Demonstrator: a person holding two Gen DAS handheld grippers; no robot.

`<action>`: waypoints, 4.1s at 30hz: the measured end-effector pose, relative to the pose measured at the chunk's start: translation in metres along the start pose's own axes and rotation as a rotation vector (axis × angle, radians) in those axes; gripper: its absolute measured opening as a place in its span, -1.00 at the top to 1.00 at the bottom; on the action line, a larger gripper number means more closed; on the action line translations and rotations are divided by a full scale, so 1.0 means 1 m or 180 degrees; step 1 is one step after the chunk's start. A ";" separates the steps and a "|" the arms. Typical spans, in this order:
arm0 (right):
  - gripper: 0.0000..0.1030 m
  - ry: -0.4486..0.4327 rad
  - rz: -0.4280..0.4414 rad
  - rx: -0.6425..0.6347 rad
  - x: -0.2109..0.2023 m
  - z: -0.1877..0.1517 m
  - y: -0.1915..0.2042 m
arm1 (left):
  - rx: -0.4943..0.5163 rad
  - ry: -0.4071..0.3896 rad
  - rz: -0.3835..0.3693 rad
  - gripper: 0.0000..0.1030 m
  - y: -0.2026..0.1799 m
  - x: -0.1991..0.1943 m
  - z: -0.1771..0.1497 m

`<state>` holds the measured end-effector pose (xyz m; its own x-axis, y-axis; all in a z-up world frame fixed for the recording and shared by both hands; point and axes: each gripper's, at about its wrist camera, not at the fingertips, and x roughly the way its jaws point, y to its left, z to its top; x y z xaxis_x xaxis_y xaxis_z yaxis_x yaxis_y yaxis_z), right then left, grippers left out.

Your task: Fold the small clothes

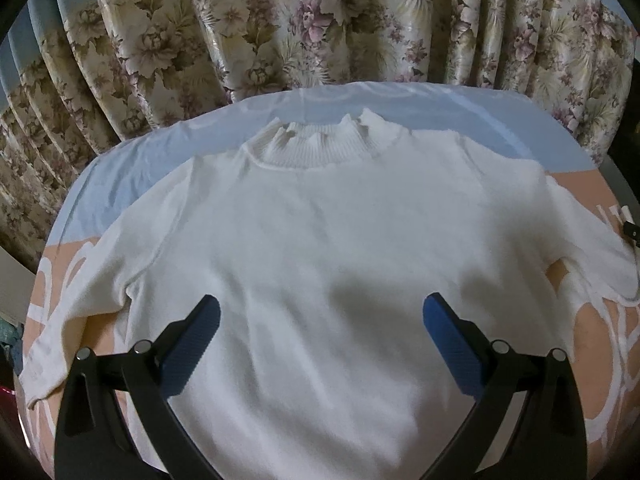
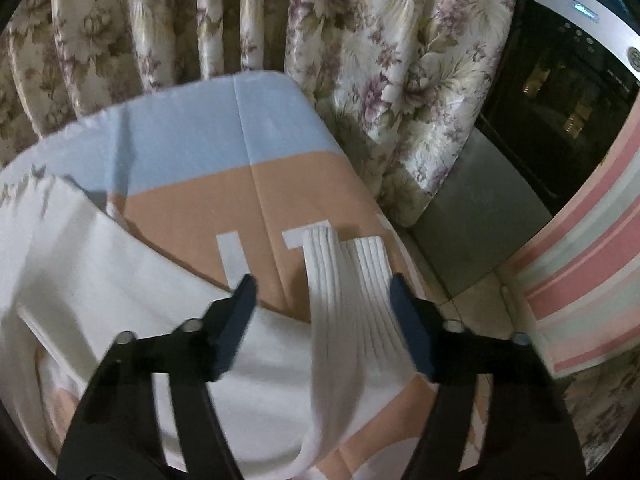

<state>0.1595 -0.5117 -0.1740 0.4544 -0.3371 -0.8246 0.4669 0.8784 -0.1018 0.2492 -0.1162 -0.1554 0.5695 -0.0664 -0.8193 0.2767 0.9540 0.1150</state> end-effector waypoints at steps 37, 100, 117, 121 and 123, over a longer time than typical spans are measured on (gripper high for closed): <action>0.82 -0.0274 0.2588 -0.0873 -0.100 0.016 0.337 | -0.0639 0.0296 0.0337 -0.97 0.161 -0.029 -0.036; -0.07 0.0215 0.1737 -0.0388 -0.006 0.014 0.231 | -0.0616 0.0078 -0.0112 0.52 0.172 0.060 -0.005; 0.85 -0.0174 0.1724 -0.0321 0.003 0.021 0.224 | -0.0877 -0.0205 -0.0039 0.50 0.191 0.055 -0.007; 0.81 -0.0049 0.1736 -0.0347 0.014 0.017 0.228 | -0.0901 -0.0104 -0.0041 0.25 0.199 0.059 -0.017; 0.65 -0.0038 0.1742 -0.0290 0.014 0.019 0.224 | -0.0908 -0.0097 -0.0001 0.24 0.202 0.053 -0.015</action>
<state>0.2847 -0.3260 -0.1982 0.6211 0.1733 -0.7644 0.0930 0.9521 0.2914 0.3238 0.0770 -0.1843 0.5936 -0.0714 -0.8016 0.0503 0.9974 -0.0516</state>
